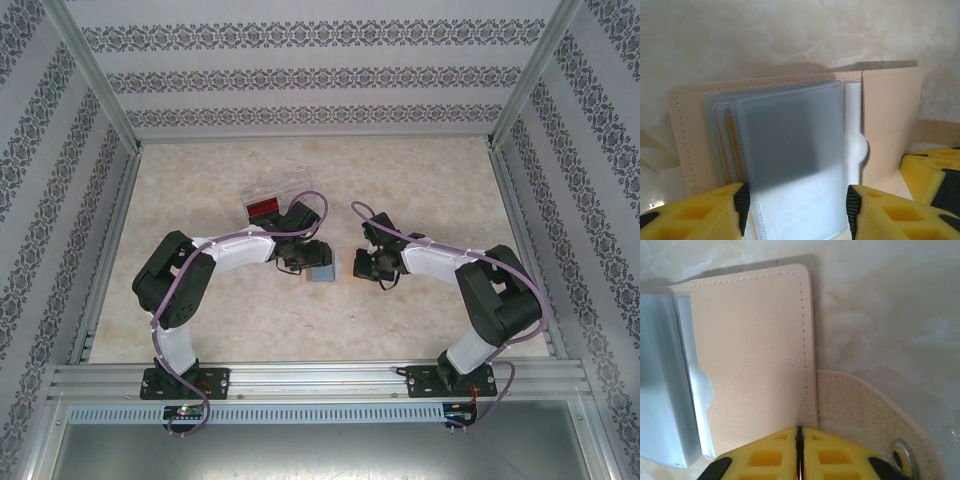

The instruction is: Take the credit cards out of the card holder

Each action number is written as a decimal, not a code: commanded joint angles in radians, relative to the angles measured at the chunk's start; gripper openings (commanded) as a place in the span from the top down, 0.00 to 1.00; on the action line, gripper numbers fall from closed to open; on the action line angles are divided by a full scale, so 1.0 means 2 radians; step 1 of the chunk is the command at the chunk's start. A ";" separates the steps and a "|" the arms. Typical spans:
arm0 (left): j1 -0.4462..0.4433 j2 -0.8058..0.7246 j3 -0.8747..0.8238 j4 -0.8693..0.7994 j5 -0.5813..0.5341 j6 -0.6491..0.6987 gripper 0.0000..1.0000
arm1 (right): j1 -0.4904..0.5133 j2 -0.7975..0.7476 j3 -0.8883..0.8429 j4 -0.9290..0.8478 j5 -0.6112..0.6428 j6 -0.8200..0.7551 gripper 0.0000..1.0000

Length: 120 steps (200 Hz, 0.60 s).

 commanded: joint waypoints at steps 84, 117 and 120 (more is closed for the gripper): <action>0.003 0.015 0.012 0.040 0.076 -0.016 0.51 | 0.005 0.015 -0.008 -0.009 0.017 0.001 0.88; 0.004 0.020 0.014 0.076 0.114 -0.026 0.51 | 0.005 0.015 -0.007 -0.007 0.016 0.003 0.89; 0.003 0.021 0.014 0.076 0.114 -0.025 0.50 | 0.006 0.015 -0.007 -0.007 0.016 0.004 0.89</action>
